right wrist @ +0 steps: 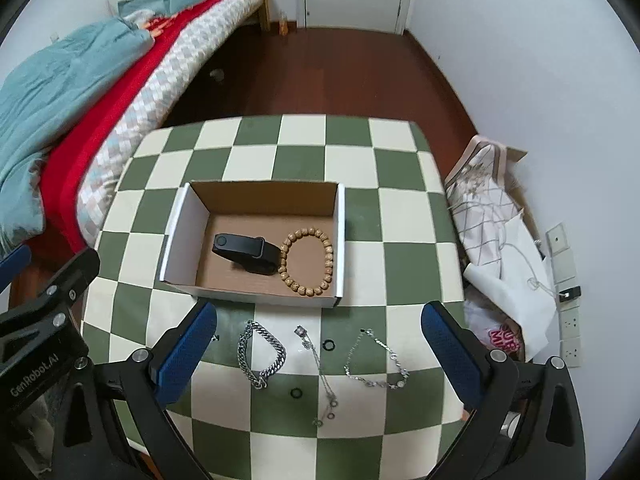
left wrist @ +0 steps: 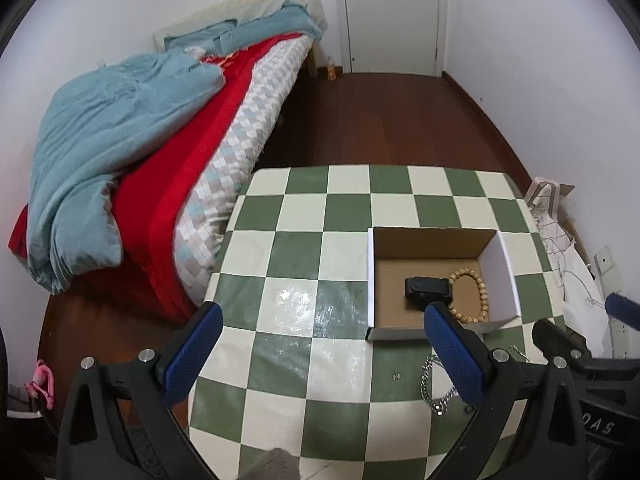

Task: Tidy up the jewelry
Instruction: 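Lift both grippers up and away from the box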

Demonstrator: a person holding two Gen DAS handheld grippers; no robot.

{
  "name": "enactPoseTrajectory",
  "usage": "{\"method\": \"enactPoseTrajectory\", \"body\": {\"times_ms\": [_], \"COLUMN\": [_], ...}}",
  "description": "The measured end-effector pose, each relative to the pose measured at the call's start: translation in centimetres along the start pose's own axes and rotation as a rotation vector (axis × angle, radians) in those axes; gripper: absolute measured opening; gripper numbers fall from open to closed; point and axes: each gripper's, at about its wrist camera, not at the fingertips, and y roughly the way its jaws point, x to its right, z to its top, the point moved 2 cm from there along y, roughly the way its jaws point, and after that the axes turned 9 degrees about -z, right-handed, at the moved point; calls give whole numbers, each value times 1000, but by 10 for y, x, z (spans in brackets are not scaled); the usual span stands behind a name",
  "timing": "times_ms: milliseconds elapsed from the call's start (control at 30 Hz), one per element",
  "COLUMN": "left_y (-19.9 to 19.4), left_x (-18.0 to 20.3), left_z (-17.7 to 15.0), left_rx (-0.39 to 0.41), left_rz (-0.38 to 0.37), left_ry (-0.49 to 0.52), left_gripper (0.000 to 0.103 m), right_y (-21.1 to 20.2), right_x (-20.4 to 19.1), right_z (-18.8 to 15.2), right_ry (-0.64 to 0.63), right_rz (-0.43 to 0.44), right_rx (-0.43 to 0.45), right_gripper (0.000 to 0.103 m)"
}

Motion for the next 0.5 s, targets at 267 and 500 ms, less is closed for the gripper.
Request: {"method": "enactPoseTrajectory", "body": {"times_ms": [267,500], "left_y": [-47,-77], "left_x": [1,-7], "left_z": [-9,-16], "left_rx": [76,136], "left_rz": [-12,-10], "left_ry": [13,-7], "left_gripper": [103,103], "right_y": [-54,-91], "right_x": [10,15], "right_z": [-14,-30], "right_ry": [12,31], "right_rz": [-20,-2], "right_rx": [101,158], "right_gripper": [103,103]}}
